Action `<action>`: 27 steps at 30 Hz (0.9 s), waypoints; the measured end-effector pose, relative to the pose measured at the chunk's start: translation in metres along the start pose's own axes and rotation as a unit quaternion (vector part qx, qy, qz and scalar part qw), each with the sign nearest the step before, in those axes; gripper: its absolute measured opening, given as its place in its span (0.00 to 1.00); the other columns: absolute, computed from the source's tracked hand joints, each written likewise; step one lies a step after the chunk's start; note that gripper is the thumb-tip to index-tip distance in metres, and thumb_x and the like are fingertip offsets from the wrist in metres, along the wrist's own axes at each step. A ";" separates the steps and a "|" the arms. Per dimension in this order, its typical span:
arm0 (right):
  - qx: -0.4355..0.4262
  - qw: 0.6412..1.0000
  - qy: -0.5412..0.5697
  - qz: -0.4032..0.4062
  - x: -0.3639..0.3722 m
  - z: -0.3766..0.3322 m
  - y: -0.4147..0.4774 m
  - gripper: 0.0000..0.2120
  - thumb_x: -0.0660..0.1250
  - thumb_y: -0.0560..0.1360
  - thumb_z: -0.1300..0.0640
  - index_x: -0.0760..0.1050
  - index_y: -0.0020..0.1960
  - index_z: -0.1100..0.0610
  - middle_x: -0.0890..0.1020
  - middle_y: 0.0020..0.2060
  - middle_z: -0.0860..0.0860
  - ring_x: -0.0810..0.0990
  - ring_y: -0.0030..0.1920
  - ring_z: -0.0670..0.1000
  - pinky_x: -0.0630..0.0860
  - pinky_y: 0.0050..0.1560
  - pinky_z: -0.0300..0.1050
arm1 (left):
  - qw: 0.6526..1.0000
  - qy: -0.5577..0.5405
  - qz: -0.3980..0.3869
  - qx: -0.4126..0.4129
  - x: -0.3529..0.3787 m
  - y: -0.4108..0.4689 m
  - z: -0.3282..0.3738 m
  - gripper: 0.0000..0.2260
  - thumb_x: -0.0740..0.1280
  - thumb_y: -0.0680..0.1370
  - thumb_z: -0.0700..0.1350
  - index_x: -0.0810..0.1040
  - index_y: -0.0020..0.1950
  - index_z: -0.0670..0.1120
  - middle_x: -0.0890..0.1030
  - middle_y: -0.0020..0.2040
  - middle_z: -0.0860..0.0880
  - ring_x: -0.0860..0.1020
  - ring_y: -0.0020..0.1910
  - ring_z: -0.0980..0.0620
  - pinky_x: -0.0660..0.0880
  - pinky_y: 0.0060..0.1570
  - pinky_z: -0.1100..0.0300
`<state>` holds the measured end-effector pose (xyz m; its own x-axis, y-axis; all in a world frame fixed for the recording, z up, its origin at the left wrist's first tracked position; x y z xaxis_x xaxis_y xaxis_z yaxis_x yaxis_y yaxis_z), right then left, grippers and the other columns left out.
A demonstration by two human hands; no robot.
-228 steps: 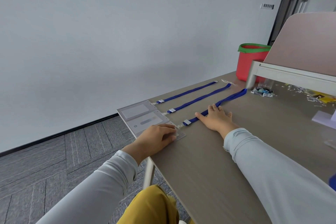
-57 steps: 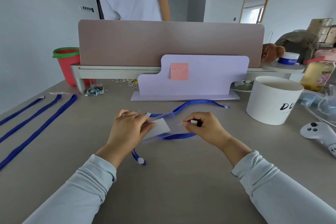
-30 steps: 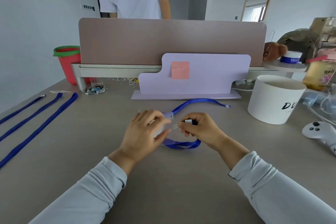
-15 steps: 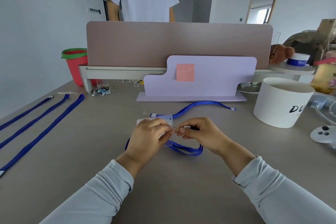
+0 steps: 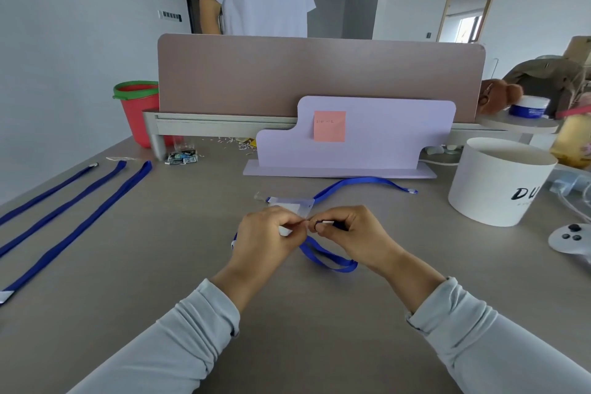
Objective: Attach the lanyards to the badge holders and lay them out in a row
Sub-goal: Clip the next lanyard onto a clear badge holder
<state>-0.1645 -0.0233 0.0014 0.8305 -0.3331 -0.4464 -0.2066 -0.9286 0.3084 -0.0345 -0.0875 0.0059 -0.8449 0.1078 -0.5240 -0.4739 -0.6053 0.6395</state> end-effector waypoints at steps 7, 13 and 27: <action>0.001 0.999 0.015 0.050 -0.001 -0.001 0.000 0.12 0.67 0.74 0.63 0.81 0.43 0.46 0.86 0.43 0.48 0.83 0.47 0.45 0.79 0.53 0.42 | 0.998 -0.042 0.022 -0.045 -0.002 -0.002 -0.002 0.04 0.69 0.73 0.40 0.83 0.41 0.45 0.84 0.39 0.51 0.80 0.40 0.56 0.75 0.40 0.64; 0.000 0.997 -0.049 0.059 0.000 0.002 0.001 0.08 0.66 0.75 0.62 0.83 0.47 0.53 0.85 0.42 0.51 0.82 0.44 0.56 0.80 0.50 0.48 | 0.997 -0.030 0.022 -0.061 0.000 -0.001 -0.003 0.04 0.70 0.71 0.38 0.84 0.41 0.45 0.84 0.39 0.52 0.80 0.38 0.58 0.75 0.40 0.67; 0.000 0.998 0.002 0.062 -0.007 -0.005 0.003 0.12 0.64 0.75 0.64 0.80 0.40 0.49 0.85 0.45 0.50 0.81 0.47 0.61 0.78 0.53 0.57 | 0.987 -0.125 0.026 -0.102 0.000 0.001 -0.005 0.08 0.68 0.73 0.35 0.82 0.38 0.46 0.81 0.37 0.58 0.78 0.39 0.63 0.70 0.38 0.77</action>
<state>-0.1683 -0.0230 0.0091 0.8007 -0.4448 -0.4013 -0.3076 -0.8801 0.3616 -0.0338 -0.0918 0.0042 -0.9137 0.2485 -0.3217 -0.3900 -0.7589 0.5216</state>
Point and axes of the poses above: each hand's wrist, its own y-axis towards the middle knuckle, its own x-axis out of the palm, z = x × y, the point moved 6 cm from there along y, towards the middle knuckle
